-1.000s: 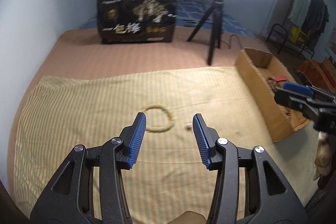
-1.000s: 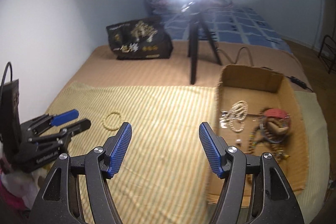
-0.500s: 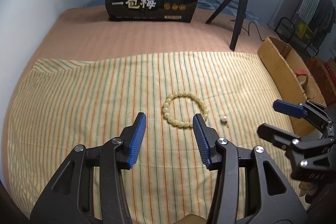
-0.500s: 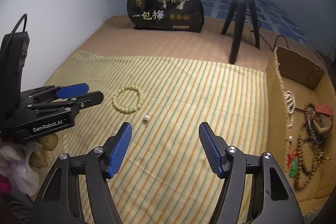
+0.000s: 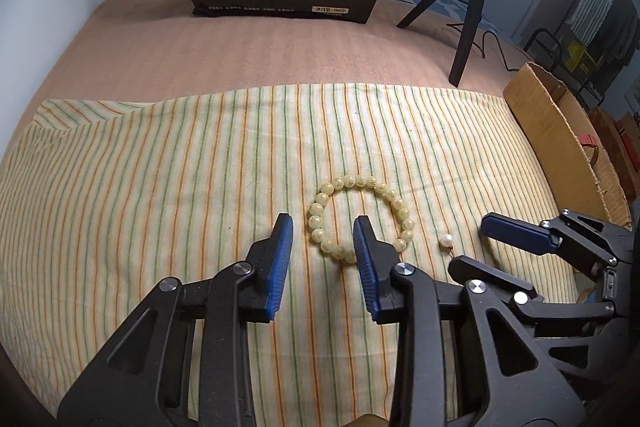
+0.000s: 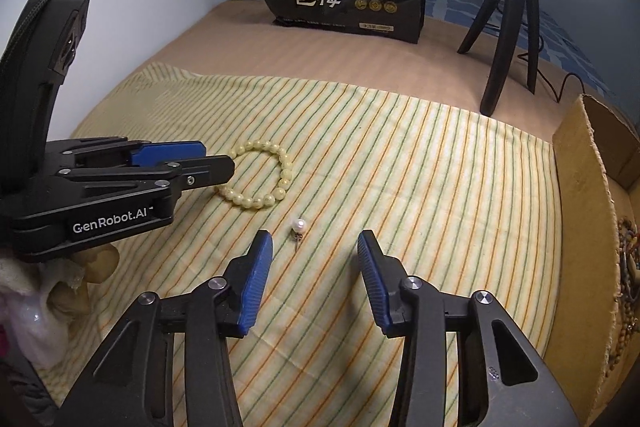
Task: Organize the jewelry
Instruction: 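Close the right tool on the second pearl earring while left lowers to the bracelet, then close the left tool on the cream bead bracelet and lift it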
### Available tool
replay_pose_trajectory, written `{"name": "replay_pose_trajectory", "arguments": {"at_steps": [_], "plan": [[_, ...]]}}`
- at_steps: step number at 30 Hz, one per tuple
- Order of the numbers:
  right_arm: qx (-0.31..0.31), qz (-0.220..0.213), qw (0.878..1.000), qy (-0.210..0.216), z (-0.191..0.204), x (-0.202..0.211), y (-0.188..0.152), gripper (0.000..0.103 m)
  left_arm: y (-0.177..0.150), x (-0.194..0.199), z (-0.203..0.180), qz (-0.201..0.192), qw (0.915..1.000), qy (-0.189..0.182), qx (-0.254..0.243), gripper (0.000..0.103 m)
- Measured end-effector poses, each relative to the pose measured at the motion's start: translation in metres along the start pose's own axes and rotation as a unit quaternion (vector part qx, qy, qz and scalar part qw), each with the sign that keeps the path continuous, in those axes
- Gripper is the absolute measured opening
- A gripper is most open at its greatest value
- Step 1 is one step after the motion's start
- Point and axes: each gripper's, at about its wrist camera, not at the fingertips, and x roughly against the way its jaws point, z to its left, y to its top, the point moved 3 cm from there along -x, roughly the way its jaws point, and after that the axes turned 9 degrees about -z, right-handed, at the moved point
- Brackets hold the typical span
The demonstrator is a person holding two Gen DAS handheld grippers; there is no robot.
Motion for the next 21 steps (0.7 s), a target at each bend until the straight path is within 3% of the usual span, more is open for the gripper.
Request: {"name": "replay_pose_trajectory", "arguments": {"at_steps": [8, 15, 21], "plan": [[0.011, -0.001, 1.000, -0.002, 0.005, -0.011, 0.003, 0.035, 0.002, -0.012, -0.007, 0.003, 0.9998, 0.003, -0.021, 0.031], [0.026, -0.003, 1.000, -0.010, 0.007, -0.017, 0.000, 0.025, 0.003, -0.020, -0.009, -0.004, 0.9988, 0.019, -0.044, 0.022], [0.025, -0.005, 1.000, -0.006, 0.005, -0.020, 0.001, 0.008, 0.004, -0.022, -0.007, -0.007, 0.9985, 0.022, -0.049, 0.009]]}}
